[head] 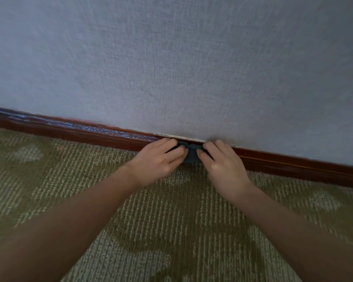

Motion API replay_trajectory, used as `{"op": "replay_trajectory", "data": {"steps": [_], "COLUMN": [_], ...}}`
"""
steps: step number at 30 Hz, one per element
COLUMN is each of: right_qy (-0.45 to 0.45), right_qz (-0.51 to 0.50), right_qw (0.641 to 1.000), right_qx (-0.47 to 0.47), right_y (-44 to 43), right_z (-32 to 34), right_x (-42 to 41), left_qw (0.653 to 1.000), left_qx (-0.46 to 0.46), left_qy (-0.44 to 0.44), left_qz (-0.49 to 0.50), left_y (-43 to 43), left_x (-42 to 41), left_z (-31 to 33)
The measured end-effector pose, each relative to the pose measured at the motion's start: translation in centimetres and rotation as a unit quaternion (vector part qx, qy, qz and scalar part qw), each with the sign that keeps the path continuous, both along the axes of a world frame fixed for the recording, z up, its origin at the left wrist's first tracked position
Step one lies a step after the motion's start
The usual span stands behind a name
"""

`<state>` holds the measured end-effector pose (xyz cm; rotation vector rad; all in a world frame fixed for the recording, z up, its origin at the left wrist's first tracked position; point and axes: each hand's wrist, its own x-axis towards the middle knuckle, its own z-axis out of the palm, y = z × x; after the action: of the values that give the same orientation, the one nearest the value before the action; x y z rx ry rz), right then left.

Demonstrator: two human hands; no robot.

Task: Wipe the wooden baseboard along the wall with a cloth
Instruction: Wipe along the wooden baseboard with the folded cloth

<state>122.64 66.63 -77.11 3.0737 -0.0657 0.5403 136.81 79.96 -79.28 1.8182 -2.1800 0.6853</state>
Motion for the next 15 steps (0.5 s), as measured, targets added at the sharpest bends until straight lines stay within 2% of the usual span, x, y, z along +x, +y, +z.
{"op": "replay_trajectory", "data": {"steps": [3, 7, 15], "right_qy": [-0.002, 0.001, -0.048], "right_qz": [0.008, 0.025, 0.018], "right_qw": [1.0, 0.999, 0.999], "right_qx": [-0.004, -0.022, 0.002], "right_y": [0.4, 1.0, 1.3], "right_z": [-0.3, -0.9, -0.5], "right_x": [0.6, 1.2, 0.9], "left_qw": [1.0, 1.0, 0.998], "left_qx": [0.001, -0.009, -0.013], "left_qy": [-0.019, -0.014, 0.042], "left_qz": [-0.024, -0.007, 0.044], "left_y": [0.4, 0.9, 1.9], "left_x": [1.1, 1.2, 0.7], "left_z": [0.3, -0.1, -0.1]}}
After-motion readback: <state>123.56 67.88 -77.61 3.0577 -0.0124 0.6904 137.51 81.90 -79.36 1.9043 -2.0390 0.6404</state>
